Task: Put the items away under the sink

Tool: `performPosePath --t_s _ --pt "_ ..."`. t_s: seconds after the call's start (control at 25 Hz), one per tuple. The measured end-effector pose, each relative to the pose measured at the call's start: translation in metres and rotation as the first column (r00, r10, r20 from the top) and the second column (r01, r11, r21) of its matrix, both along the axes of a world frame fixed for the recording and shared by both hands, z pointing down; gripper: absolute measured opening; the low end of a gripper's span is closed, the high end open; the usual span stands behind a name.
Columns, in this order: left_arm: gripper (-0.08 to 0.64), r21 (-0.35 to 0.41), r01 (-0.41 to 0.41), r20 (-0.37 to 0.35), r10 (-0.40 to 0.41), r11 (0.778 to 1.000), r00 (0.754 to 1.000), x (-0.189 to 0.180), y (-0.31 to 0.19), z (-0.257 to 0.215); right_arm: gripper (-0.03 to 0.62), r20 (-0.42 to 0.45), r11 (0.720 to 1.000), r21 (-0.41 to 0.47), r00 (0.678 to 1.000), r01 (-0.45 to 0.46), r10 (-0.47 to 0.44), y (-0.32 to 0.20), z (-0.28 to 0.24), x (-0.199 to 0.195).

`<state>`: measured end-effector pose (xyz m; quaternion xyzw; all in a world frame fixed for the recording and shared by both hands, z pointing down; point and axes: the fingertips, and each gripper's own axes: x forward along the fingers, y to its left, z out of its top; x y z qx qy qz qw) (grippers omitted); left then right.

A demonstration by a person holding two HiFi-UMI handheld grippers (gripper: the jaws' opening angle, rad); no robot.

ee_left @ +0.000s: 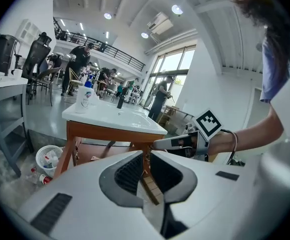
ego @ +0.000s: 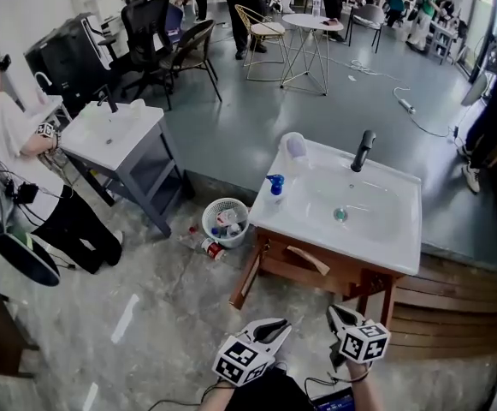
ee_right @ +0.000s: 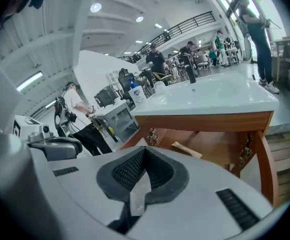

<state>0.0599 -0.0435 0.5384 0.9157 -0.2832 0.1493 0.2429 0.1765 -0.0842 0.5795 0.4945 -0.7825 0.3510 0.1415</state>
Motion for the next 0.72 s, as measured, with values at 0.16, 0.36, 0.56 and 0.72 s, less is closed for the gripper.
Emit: performPosePath --t_s 0.16,0.36,0.56,0.72 --pt "0.048 0.019 -0.009 0.011 0.009 1.0 1.0 0.004 0.012 -0.013 0.014 -0.068 1.0 0.02 0.997 -0.022 0.023 0.008 -0.008 0.016" --pt "0.048 0.038 -0.018 0.013 0.018 0.999 1.0 0.014 0.029 -0.023 0.014 -0.049 0.997 0.048 0.997 -0.065 0.067 0.018 -0.02 0.033" --pt "0.048 0.049 -0.037 0.032 0.035 0.998 0.999 0.022 0.041 -0.028 0.014 -0.036 0.994 0.071 0.996 -0.08 0.082 0.029 -0.031 0.041" --pt "0.048 0.062 -0.026 0.015 0.026 0.998 1.0 0.021 0.045 -0.042 0.014 -0.034 0.994 0.078 0.996 -0.082 0.085 0.04 -0.042 0.041"
